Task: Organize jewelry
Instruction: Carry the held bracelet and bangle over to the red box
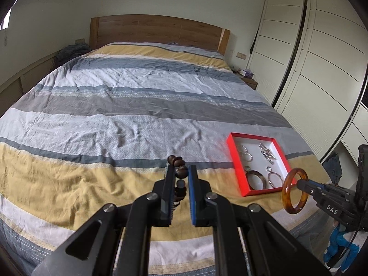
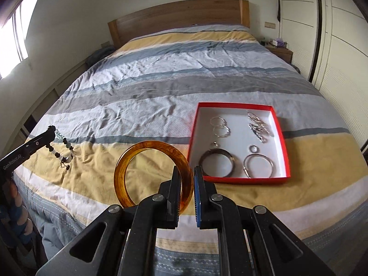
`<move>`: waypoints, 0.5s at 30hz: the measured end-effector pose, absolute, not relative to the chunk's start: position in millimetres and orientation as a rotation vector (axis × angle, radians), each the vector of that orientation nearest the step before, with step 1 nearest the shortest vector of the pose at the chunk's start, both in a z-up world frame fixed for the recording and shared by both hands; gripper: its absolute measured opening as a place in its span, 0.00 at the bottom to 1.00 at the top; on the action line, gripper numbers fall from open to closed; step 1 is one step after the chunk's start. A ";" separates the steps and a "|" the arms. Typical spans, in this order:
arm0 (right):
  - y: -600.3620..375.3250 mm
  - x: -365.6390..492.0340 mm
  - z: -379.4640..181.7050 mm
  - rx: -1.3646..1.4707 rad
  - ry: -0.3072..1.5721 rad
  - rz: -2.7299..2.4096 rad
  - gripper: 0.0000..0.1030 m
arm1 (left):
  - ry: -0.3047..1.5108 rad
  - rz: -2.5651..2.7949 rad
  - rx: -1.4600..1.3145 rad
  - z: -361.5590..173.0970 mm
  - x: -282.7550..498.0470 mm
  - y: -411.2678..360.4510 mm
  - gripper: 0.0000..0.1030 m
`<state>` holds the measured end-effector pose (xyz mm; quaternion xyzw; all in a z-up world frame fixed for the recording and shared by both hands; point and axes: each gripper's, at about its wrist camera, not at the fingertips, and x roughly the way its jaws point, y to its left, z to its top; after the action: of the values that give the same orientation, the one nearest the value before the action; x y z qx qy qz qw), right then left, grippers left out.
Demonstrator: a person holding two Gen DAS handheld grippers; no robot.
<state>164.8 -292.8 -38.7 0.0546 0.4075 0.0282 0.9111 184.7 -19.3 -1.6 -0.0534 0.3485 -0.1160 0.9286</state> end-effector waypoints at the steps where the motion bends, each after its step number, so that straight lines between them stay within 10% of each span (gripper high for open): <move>1: -301.1 161.1 -38.5 0.118 0.838 0.046 0.10 | 0.714 -0.246 -0.106 -0.4 182.7 -25.3 0.09; 15: -387.0 155.8 -51.0 0.185 0.833 -0.059 0.10 | 0.773 -0.359 0.015 -9.2 192.8 -123.0 0.09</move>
<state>155.8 -387.0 -51.0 0.0897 0.4038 -0.0287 0.9100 192.8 -123.0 -9.2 0.0075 0.3750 -0.1742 0.9105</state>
